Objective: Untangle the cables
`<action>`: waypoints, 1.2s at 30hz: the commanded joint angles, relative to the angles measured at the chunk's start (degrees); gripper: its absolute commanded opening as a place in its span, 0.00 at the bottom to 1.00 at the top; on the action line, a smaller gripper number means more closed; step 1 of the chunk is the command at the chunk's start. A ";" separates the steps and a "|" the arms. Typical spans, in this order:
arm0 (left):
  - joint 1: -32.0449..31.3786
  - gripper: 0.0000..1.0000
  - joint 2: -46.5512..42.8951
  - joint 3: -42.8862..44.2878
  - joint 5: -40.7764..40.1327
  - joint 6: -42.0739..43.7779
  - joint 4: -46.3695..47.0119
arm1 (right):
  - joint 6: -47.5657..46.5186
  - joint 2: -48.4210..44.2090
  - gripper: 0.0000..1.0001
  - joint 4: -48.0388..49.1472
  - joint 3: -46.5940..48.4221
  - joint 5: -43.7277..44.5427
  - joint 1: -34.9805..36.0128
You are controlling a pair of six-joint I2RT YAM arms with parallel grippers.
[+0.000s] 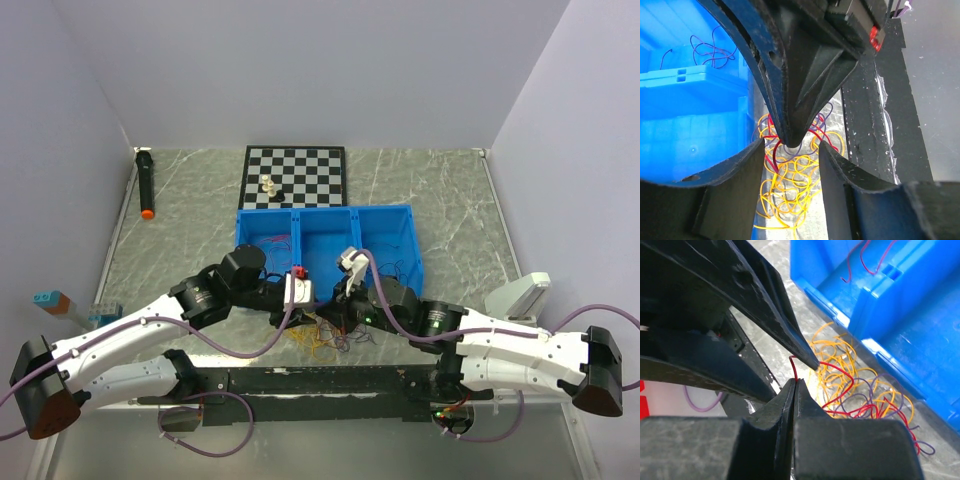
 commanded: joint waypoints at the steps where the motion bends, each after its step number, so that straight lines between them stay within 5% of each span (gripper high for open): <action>1: -0.13 0.48 -1.34 -1.04 1.96 2.03 0.93 | -1.46 -1.02 0.00 2.08 4.21 -0.93 0.39; 7: -0.22 0.03 -1.77 -1.04 -1.21 3.35 0.50 | -1.29 -2.50 0.01 1.81 3.69 -1.11 0.39; 9: -0.14 0.01 -2.39 -0.96 -2.26 4.31 -0.03 | -1.11 -3.30 0.06 1.29 3.17 -0.94 0.48; 11: 0.04 0.01 -2.65 -0.61 -3.14 4.06 -0.21 | -0.85 -4.26 0.20 0.76 2.64 -0.59 0.48; 15: 1.27 0.01 -3.27 2.37 -5.16 3.70 -1.08 | 0.03 -8.21 0.71 -1.43 0.80 2.39 0.48; 18: 2.32 0.01 -3.36 7.64 -7.01 4.84 -5.81 | 0.47 -13.83 0.89 -4.15 -1.66 5.21 0.48; 27: 3.91 0.01 -4.15 26.53 -9.30 1.25 -16.55 | 0.82 -22.37 0.96 -8.48 -7.73 6.37 0.39; 36: 4.79 0.01 -4.94 29.63 -5.61 -1.48 -18.31 | -5.14 -12.10 1.00 2.68 -4.23 5.39 0.57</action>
